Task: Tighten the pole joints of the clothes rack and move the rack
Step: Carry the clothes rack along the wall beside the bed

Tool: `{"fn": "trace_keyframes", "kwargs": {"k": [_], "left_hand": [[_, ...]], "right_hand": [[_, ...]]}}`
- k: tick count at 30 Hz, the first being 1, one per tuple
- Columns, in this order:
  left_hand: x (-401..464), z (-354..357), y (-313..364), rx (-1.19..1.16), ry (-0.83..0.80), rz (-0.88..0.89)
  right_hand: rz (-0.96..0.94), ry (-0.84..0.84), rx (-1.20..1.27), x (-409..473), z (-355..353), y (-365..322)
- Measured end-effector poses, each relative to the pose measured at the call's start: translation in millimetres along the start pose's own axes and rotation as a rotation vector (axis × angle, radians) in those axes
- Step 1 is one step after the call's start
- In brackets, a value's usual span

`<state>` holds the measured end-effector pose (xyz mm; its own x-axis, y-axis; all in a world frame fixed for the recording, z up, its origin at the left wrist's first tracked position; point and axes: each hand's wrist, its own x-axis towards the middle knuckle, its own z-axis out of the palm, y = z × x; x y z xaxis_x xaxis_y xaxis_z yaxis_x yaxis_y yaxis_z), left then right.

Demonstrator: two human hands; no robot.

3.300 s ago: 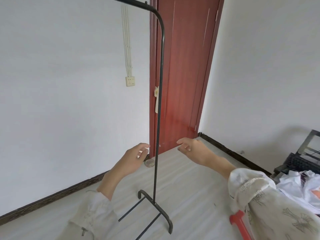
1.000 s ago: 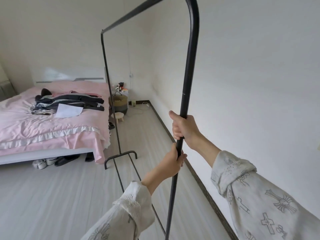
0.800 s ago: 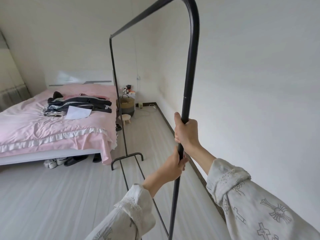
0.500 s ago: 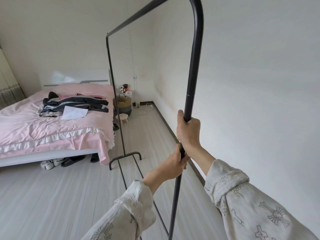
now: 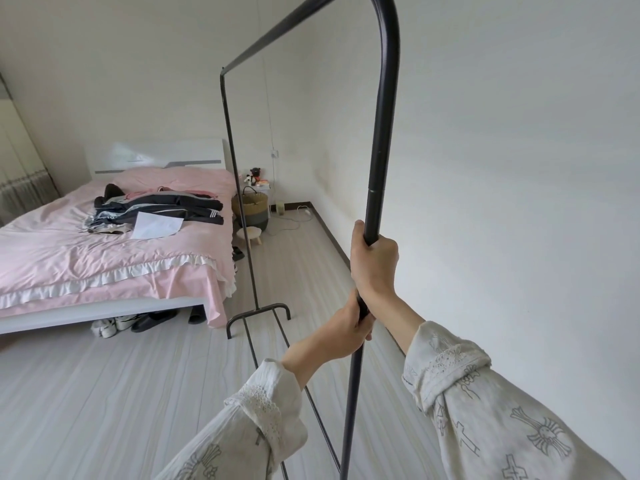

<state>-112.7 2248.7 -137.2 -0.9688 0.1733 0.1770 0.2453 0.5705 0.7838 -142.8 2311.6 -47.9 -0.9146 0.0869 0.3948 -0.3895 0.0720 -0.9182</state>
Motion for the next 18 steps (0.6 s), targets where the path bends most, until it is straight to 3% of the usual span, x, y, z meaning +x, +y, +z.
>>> {"fn": "trace_keyframes", "kwargs": {"k": [11, 18], "left_hand": [[-3.5, -42.9, -31.6, -0.006, -0.085, 0.071], [-9.2, -100.7, -77.9, 0.006, -0.16, 0.117]], "right_hand": [[0.018, 0.114, 0.005, -4.5, 50.9, -6.1], [0.022, 0.201, -0.013, -13.6, 118.4, -10.6]]}}
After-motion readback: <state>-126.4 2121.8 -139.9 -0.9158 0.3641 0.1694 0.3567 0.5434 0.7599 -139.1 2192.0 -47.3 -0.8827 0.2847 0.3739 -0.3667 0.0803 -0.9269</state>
